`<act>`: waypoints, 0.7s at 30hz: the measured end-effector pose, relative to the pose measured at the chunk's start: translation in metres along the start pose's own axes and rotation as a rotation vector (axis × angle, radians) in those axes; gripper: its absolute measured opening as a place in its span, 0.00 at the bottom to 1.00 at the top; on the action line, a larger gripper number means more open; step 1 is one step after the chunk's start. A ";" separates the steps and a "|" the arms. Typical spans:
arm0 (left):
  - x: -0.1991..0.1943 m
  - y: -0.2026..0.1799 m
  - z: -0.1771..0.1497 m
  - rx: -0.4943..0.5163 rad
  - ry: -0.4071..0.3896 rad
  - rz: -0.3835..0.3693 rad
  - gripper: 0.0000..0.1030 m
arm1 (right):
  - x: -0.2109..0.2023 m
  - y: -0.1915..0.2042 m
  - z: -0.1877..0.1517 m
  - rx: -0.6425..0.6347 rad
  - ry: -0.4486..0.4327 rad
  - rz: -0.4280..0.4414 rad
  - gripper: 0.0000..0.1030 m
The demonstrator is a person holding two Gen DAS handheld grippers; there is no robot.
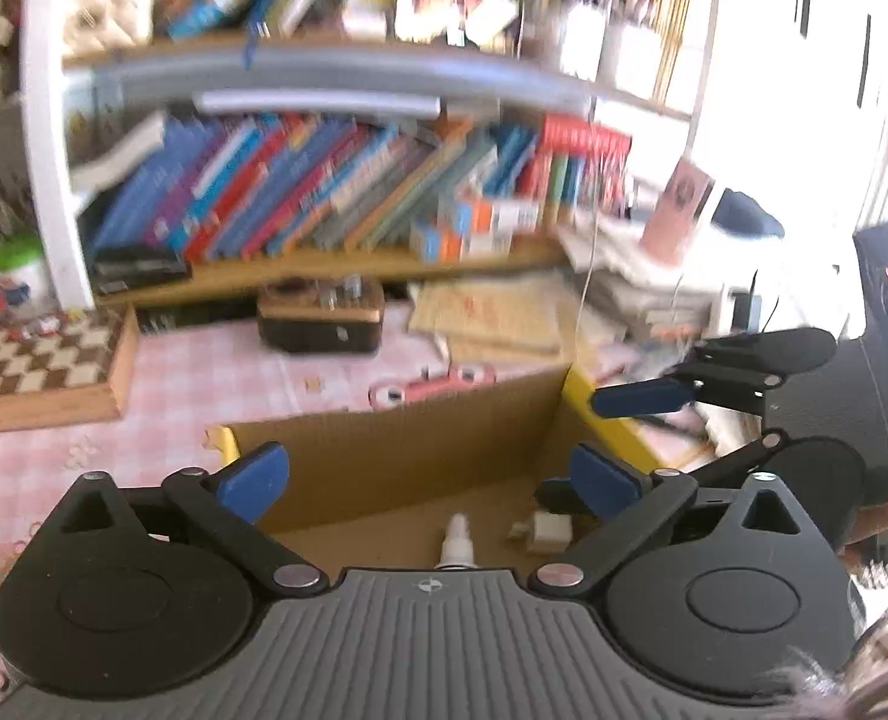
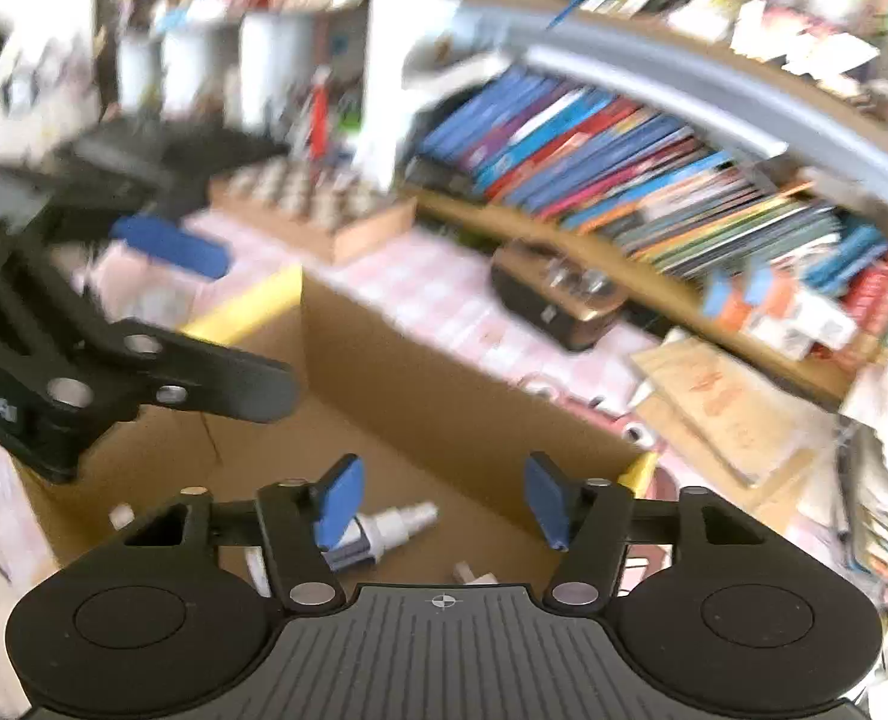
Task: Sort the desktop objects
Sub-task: 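Lower both tools into the box and open them, releasing bottle and plug, then lift both open tools out of the box back over the table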
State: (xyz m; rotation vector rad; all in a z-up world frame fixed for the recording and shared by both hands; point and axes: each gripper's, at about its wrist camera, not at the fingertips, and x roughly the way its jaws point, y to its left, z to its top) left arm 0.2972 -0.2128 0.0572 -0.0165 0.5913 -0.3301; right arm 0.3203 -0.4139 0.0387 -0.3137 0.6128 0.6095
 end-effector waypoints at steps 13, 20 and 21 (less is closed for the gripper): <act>-0.083 -0.005 -0.048 -0.139 -0.190 0.010 1.00 | -0.074 0.029 -0.036 0.177 -0.168 -0.178 0.72; -0.106 0.000 -0.067 -0.137 -0.204 0.000 1.00 | -0.088 0.062 -0.056 0.249 -0.153 -0.247 0.76; -0.111 0.001 -0.071 -0.139 -0.214 0.002 1.00 | -0.090 0.068 -0.059 0.262 -0.155 -0.258 0.77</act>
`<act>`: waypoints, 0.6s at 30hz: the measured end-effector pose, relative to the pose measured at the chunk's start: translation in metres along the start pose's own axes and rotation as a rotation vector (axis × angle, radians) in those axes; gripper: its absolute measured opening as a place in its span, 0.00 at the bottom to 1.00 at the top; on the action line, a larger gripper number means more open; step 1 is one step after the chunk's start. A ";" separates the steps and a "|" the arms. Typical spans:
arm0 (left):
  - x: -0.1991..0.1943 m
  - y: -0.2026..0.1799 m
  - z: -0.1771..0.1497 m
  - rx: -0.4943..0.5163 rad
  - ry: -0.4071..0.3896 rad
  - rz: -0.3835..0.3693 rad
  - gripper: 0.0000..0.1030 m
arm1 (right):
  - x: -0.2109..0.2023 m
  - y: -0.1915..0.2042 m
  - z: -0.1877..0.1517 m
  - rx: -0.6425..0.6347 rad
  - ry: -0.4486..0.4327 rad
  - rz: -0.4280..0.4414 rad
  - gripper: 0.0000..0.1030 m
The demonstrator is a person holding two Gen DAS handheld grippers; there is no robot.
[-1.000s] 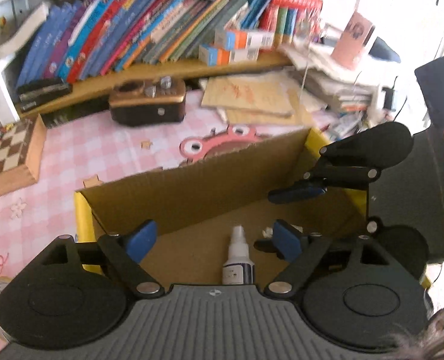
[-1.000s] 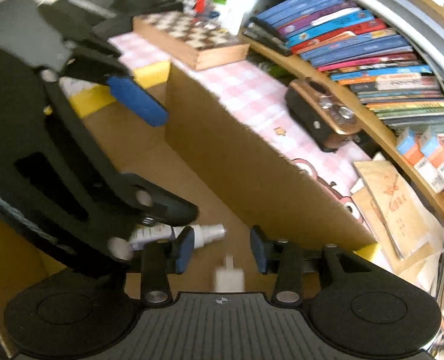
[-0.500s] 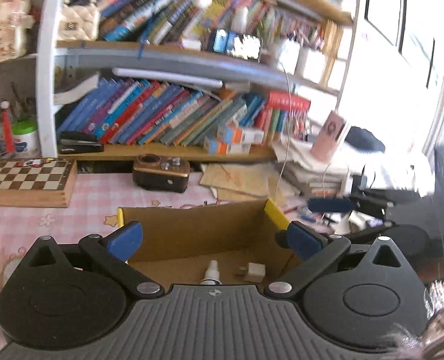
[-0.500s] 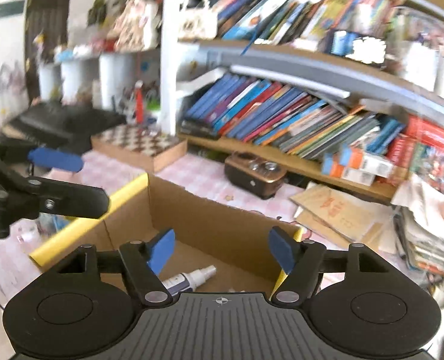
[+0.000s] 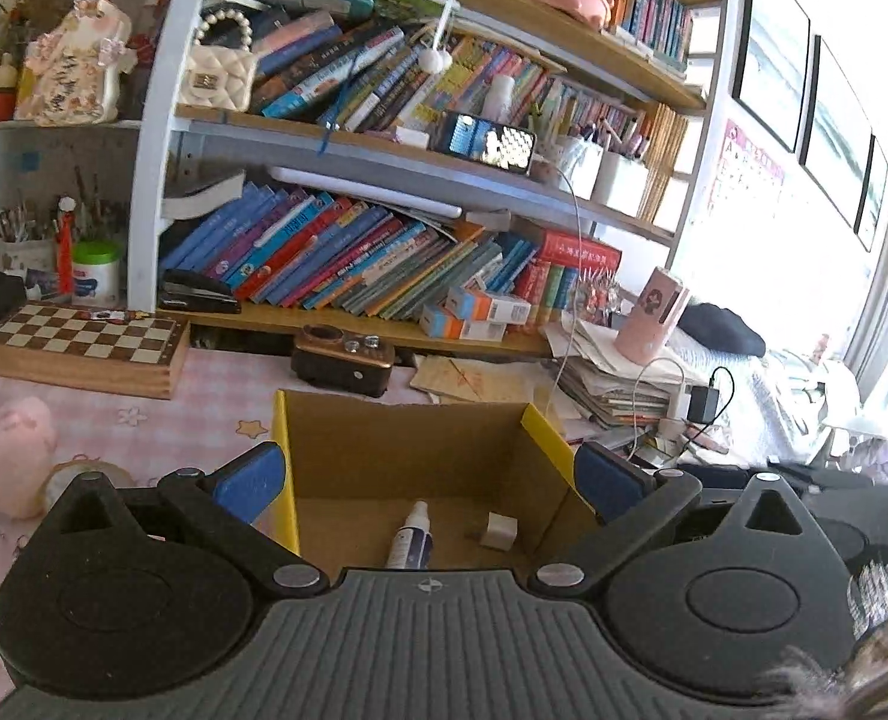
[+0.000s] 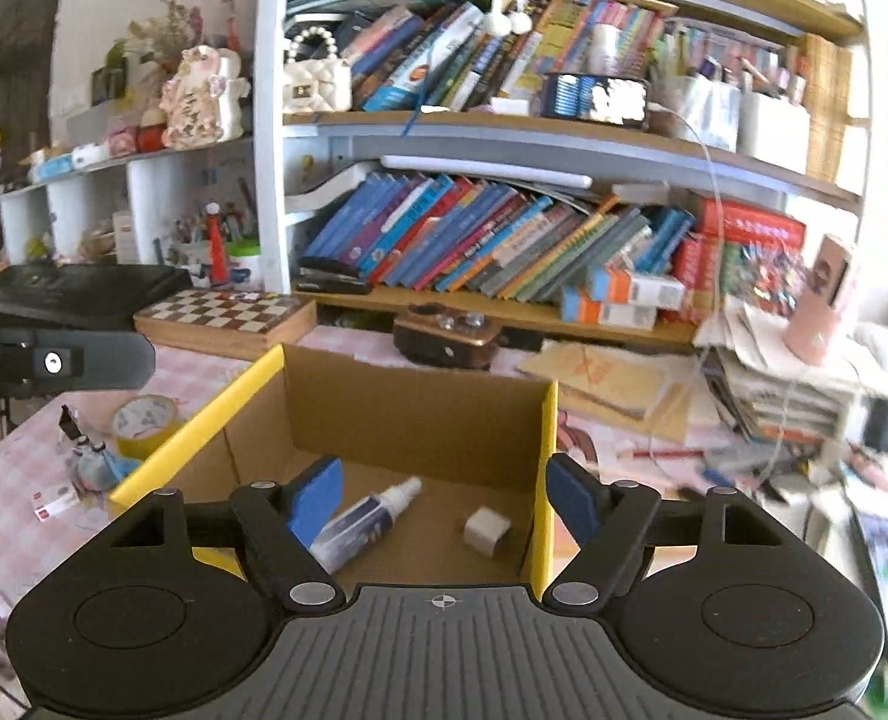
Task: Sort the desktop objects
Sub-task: 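Lift both open tools out of the box back over the table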
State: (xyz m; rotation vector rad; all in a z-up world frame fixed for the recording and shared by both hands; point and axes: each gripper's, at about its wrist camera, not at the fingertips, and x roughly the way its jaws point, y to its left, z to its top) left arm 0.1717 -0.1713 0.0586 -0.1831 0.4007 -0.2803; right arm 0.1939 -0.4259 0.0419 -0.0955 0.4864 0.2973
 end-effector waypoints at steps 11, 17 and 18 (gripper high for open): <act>-0.049 0.025 -0.031 0.046 -0.010 -0.014 1.00 | -0.033 0.061 -0.033 0.102 -0.006 -0.125 0.83; -0.069 0.047 -0.047 0.049 0.030 -0.021 1.00 | -0.042 0.095 -0.047 0.090 0.040 -0.140 0.85; -0.072 0.050 -0.050 0.049 0.036 -0.019 1.00 | -0.043 0.100 -0.049 0.091 0.048 -0.142 0.85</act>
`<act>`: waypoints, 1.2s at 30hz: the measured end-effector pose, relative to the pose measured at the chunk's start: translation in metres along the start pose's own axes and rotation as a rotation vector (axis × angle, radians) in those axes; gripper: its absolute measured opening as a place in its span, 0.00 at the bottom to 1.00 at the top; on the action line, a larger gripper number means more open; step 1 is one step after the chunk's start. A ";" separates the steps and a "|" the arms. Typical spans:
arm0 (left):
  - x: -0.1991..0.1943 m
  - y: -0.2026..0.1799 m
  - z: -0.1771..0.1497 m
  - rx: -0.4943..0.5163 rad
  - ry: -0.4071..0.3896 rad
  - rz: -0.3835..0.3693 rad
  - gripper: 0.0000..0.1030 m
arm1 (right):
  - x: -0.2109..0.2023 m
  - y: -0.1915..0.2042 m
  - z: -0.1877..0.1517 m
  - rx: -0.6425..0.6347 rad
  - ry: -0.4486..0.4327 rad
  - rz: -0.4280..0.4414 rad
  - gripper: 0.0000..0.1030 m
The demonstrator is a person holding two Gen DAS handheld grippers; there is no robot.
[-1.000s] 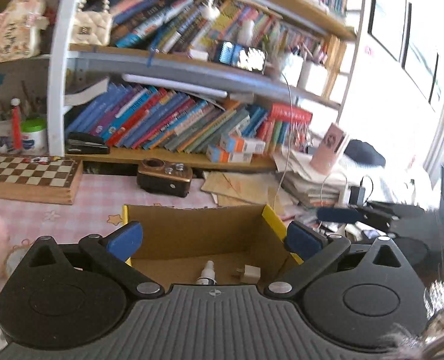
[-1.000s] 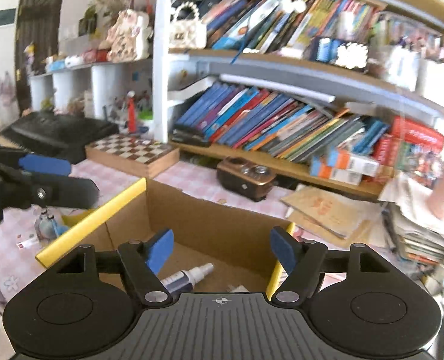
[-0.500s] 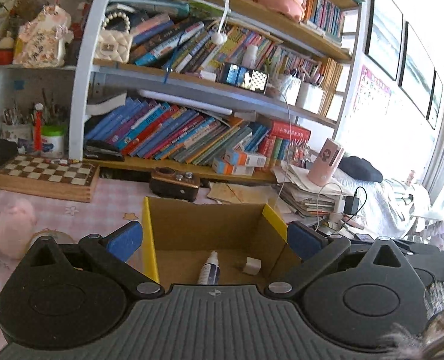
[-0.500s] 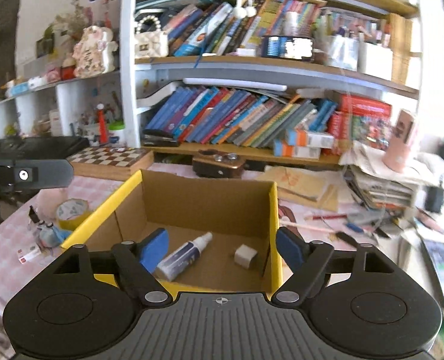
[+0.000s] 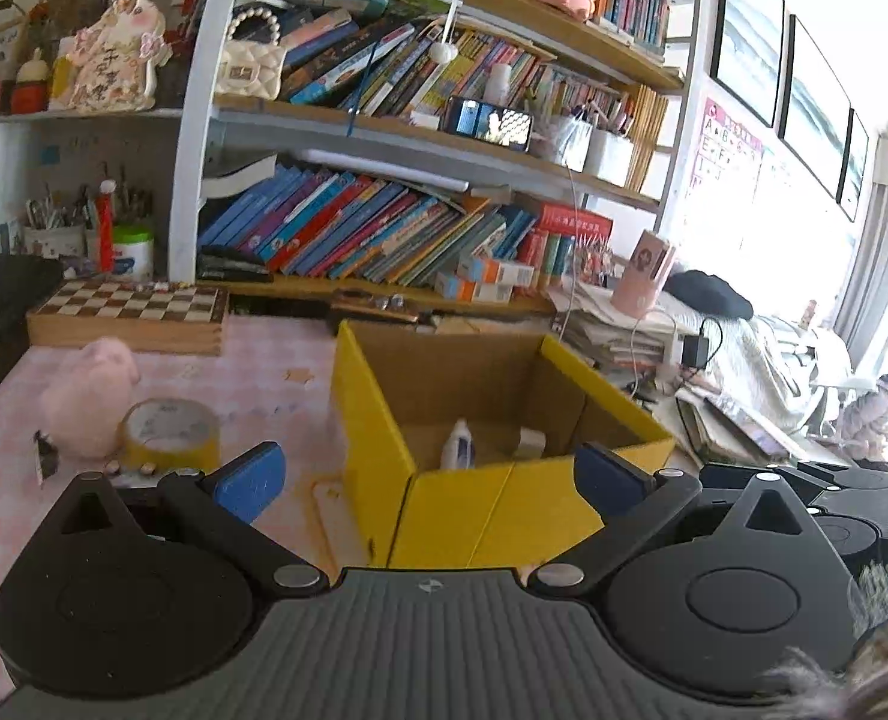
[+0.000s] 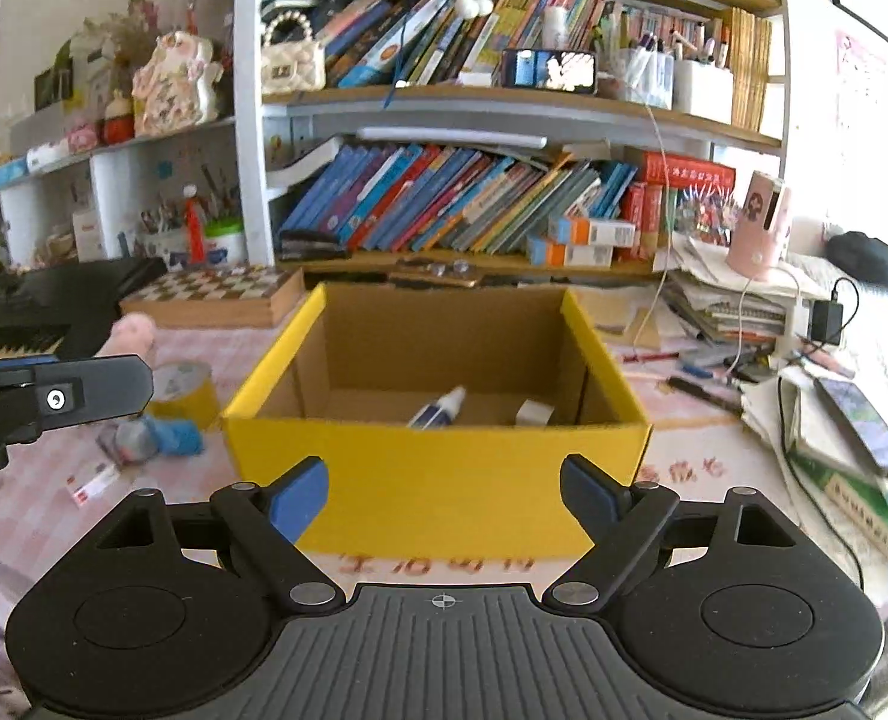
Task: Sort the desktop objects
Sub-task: 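Lift both open tools out of the box back over the table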
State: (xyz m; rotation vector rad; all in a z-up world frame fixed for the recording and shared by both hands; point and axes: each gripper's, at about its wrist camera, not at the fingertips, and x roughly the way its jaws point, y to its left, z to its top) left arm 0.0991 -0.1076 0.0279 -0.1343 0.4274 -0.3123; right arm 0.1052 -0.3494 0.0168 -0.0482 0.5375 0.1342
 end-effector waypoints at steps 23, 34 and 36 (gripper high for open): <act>-0.049 0.069 -0.035 -0.009 0.131 0.084 1.00 | -0.016 0.073 -0.035 0.077 0.142 -0.010 0.87; -0.068 0.109 -0.047 -0.130 0.152 0.146 1.00 | -0.020 0.099 -0.044 0.057 0.169 0.010 0.87; -0.072 0.111 -0.047 -0.131 0.142 0.149 1.00 | -0.020 0.102 -0.044 0.053 0.176 0.014 0.87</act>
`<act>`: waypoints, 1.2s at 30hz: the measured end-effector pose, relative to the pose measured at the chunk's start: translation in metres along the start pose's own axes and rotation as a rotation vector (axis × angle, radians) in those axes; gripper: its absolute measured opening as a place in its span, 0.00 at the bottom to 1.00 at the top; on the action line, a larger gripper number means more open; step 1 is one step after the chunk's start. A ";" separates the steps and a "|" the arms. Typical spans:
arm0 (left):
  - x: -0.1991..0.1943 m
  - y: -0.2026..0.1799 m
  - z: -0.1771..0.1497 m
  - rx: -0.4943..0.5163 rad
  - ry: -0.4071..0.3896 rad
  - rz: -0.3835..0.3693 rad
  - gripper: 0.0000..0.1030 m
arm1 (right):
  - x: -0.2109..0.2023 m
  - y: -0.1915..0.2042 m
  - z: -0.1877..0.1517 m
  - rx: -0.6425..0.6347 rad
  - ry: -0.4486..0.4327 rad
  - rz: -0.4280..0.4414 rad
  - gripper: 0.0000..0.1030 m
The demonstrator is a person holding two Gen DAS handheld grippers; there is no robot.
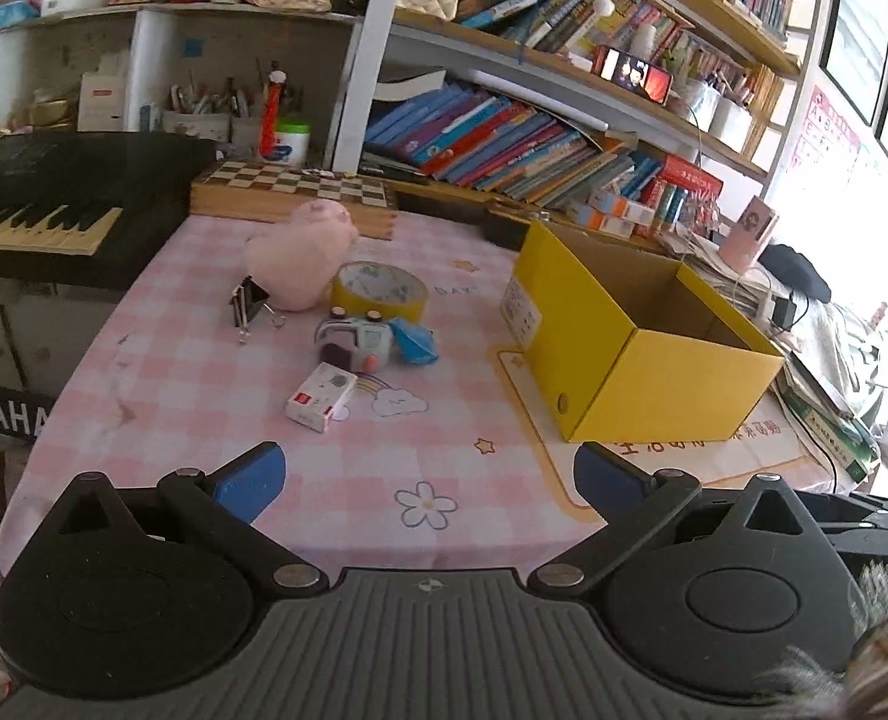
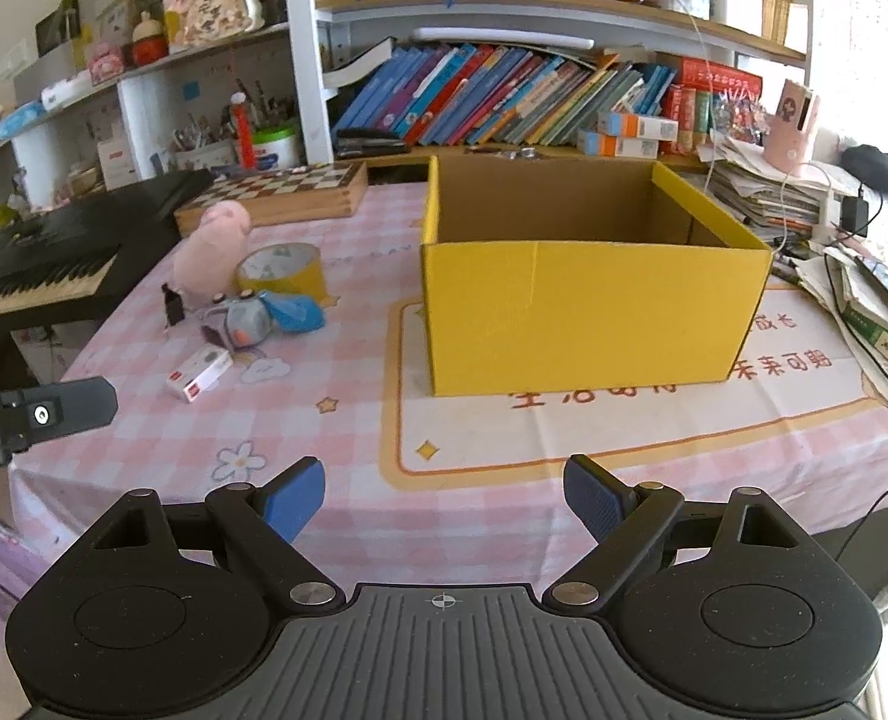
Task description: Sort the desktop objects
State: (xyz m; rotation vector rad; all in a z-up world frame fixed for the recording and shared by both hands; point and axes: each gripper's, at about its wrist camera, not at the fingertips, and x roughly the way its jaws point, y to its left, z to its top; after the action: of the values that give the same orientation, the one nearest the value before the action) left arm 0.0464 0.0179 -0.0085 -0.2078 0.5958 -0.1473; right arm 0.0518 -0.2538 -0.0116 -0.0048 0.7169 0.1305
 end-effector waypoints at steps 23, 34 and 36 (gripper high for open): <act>-0.003 0.026 0.002 0.028 0.036 0.083 1.00 | 0.006 0.034 0.001 -0.052 0.006 0.054 0.90; -0.004 0.040 0.001 0.052 0.049 0.104 1.00 | 0.012 0.054 0.003 -0.085 0.020 0.092 0.90; -0.005 0.044 0.001 0.047 0.047 0.107 1.00 | 0.014 0.058 0.004 -0.090 0.026 0.101 0.90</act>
State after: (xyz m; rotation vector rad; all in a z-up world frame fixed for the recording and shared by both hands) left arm 0.0461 0.0617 -0.0149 -0.1269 0.6476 -0.0630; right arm 0.0579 -0.1949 -0.0157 -0.0568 0.7367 0.2596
